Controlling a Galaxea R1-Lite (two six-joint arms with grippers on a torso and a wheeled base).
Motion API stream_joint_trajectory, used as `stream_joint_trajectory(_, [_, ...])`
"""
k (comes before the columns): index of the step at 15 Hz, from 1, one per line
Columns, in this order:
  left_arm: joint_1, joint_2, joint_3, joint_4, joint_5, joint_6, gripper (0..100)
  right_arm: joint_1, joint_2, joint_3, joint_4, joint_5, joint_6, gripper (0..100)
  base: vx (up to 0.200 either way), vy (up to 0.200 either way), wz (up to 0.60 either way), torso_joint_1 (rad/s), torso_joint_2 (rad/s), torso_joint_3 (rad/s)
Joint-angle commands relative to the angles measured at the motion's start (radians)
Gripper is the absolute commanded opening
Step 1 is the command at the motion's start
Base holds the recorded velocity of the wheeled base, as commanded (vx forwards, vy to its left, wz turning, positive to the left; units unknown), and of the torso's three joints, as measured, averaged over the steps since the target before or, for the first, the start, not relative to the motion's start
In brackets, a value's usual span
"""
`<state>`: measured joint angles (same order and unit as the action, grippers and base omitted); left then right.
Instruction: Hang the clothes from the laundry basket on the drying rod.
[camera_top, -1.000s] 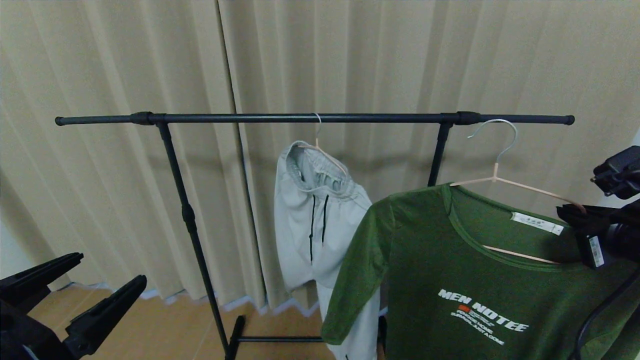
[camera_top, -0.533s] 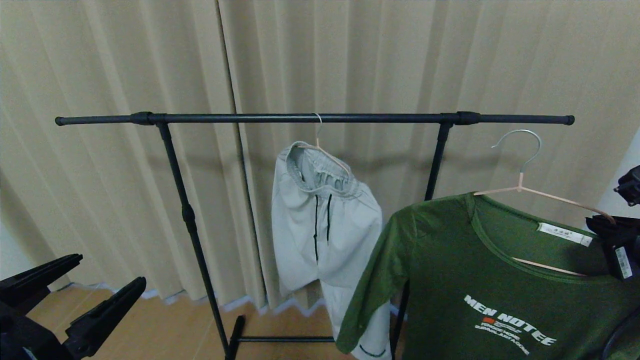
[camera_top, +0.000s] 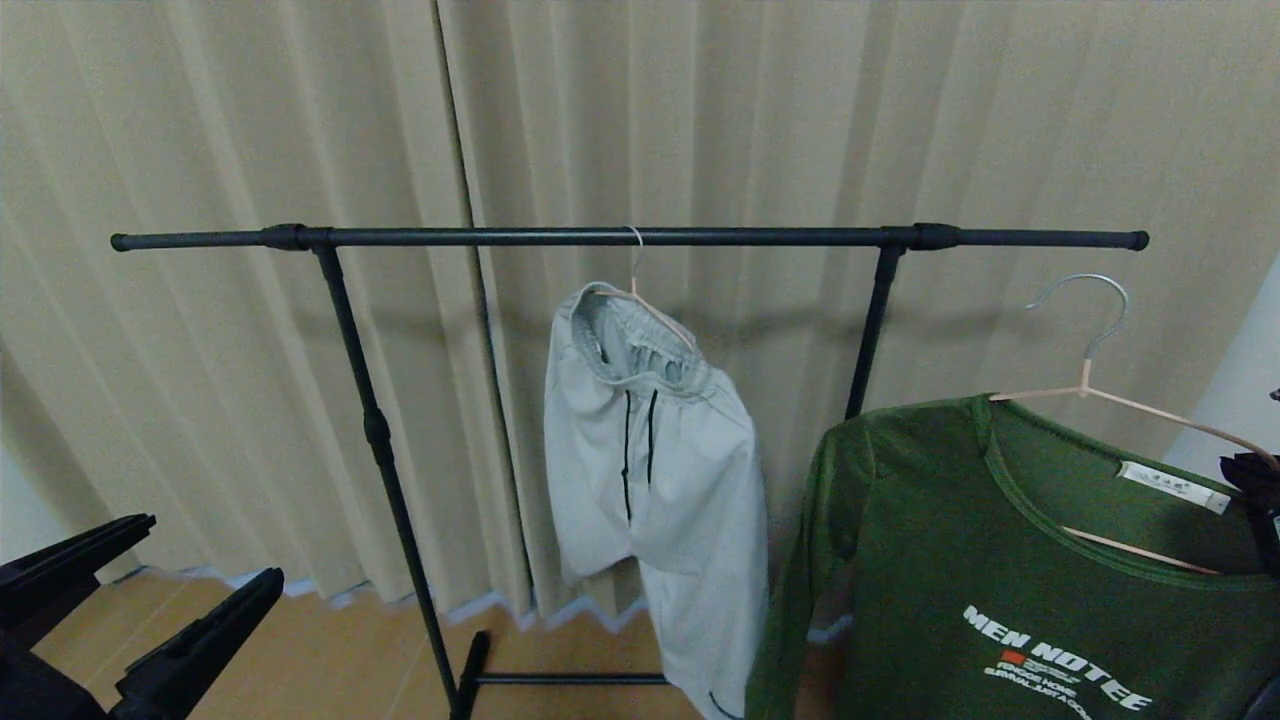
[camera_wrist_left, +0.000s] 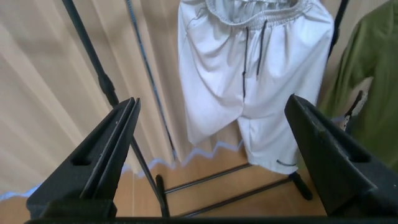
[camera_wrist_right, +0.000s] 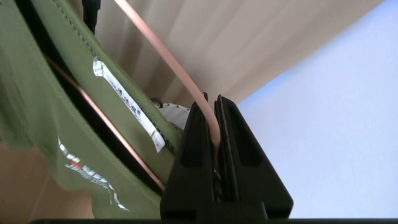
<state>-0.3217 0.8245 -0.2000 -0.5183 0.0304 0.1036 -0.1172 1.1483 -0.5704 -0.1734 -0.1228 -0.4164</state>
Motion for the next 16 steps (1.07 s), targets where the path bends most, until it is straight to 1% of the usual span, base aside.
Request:
stream_joint_trajectory(1, [-0.010, -0.016, 0.004, 0.000, 0.000, -0.001, 100, -0.002, 0.008, -0.003, -0.001, 0.002, 0.001, 0, 0.000, 0.000, 0.00, 0.000, 0.00, 0.000])
stream_joint_trajectory(6, [-0.007, -0.011, -0.006, 0.004, 0.002, -0.002, 100, 0.007, 0.036, -0.022, -0.011, 0.003, 0.022, 0, 0.000, 0.000, 0.00, 0.000, 0.00, 0.000])
stream_joint_trajectory(11, [-0.005, -0.011, -0.006, 0.004, 0.002, -0.002, 100, 0.031, 0.047, -0.022, -0.012, 0.008, 0.031, 0, 0.200, 0.000, 0.00, -0.001, 0.00, 0.004])
stream_joint_trajectory(16, [-0.005, -0.015, -0.004, 0.004, 0.002, -0.002, 100, 0.034, 0.047, -0.020, -0.012, 0.008, 0.033, 0, 0.200, 0.000, 0.00, 0.007, 0.00, -0.001])
